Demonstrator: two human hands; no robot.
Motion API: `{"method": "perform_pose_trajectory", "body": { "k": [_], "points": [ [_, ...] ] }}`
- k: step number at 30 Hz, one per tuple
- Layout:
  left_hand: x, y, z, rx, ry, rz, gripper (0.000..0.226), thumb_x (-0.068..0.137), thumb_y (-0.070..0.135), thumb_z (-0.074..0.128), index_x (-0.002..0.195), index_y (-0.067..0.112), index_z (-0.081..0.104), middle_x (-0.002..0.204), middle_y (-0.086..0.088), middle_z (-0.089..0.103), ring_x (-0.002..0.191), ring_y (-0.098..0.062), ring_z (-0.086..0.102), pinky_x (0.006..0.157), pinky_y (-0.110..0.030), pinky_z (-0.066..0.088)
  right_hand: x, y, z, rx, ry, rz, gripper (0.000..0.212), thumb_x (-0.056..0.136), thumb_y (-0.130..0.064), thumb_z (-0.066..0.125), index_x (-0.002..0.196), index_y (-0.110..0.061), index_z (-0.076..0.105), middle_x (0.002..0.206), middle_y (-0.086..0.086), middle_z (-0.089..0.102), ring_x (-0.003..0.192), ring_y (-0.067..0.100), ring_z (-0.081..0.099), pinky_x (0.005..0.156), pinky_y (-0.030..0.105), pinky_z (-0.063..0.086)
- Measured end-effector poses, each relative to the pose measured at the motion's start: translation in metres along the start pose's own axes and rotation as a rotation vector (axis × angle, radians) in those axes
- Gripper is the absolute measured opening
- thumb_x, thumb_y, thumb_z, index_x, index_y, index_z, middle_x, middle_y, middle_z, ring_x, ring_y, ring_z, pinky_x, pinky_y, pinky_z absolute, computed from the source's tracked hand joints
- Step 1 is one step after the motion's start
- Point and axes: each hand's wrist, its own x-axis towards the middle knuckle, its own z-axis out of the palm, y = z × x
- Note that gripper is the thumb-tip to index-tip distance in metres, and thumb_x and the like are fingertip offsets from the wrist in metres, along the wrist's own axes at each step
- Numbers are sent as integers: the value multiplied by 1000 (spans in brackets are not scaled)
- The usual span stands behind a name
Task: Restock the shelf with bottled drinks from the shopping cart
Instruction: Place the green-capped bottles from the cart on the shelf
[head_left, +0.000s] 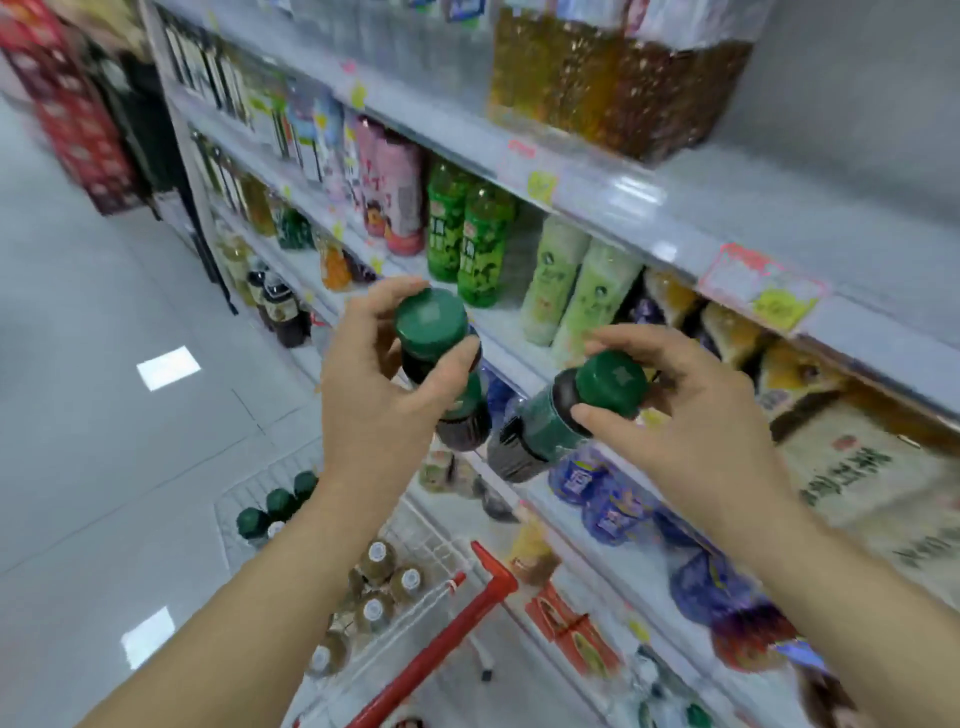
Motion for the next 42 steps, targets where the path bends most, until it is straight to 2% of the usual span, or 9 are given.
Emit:
{"method": "perform_pose_trajectory", "body": {
  "k": [6, 11, 17, 21, 26, 31, 35, 37, 42],
  "points": [
    [1, 118, 68, -105, 8, 308, 31, 80, 33, 68, 104, 37, 48, 104, 11, 50, 94, -15, 58, 81, -30, 50, -51, -62, -111, -44, 263, -136, 45, 66, -17, 80, 94, -46, 62, 96, -16, 64, 80, 12, 64, 73, 29, 56],
    [0, 180, 130, -257, -28, 481, 30, 82, 35, 67, 105, 33, 48, 104, 8, 48, 94, -16, 55, 81, -28, 48, -85, -91, -187, -219, 495, -224, 41, 70, -22, 78, 103, -39, 61, 102, -18, 64, 88, 6, 63, 74, 20, 51],
    [5, 214, 194, -397, -201, 488, 37, 79, 28, 68, 108, 36, 45, 100, -8, 50, 88, -24, 56, 76, -30, 50, -98, -96, -233, -372, 730, -287, 42, 71, -16, 76, 106, -32, 59, 106, -13, 62, 99, 6, 61, 81, 21, 52],
    [14, 213, 228, -404, -280, 547, 35, 78, 31, 68, 105, 36, 47, 99, 9, 47, 90, -16, 54, 79, -34, 50, -95, -85, -247, -462, 869, -288, 44, 71, -12, 76, 106, -30, 58, 108, -20, 57, 106, 11, 60, 88, 31, 52],
    [32, 200, 260, -435, -381, 417, 37, 74, 39, 67, 101, 55, 46, 99, 15, 49, 95, -10, 57, 83, -27, 49, -78, -76, -254, -437, 966, -189, 49, 69, -10, 78, 99, -43, 56, 104, -23, 57, 95, 4, 61, 76, 6, 46],
    [58, 192, 287, -475, -423, 330, 35, 72, 43, 67, 98, 57, 47, 101, 10, 53, 97, -8, 59, 84, -25, 49, -55, -70, -253, -441, 984, -126, 48, 69, -11, 79, 92, -46, 56, 99, -20, 61, 96, 1, 60, 79, 4, 43],
    [70, 181, 307, -469, -477, 276, 39, 78, 30, 72, 93, 57, 49, 98, 25, 54, 92, 2, 59, 78, -11, 45, -35, -65, -252, -473, 946, -22, 40, 68, -19, 80, 93, -43, 59, 96, -20, 58, 96, -7, 54, 79, 0, 38],
    [73, 177, 318, -490, -495, 205, 36, 79, 25, 72, 95, 50, 51, 100, 17, 59, 89, 4, 60, 75, -8, 45, -24, -62, -251, -479, 920, 5, 41, 69, -23, 79, 89, -49, 55, 92, -25, 55, 96, -10, 51, 78, -2, 36],
    [85, 187, 344, -478, -635, 57, 34, 80, 21, 73, 94, 35, 45, 92, 6, 63, 78, 3, 60, 63, -2, 41, -3, -53, -256, -501, 895, 47, 35, 73, -30, 74, 93, -49, 52, 94, -29, 55, 98, 1, 55, 83, 12, 42]
  ]
}}
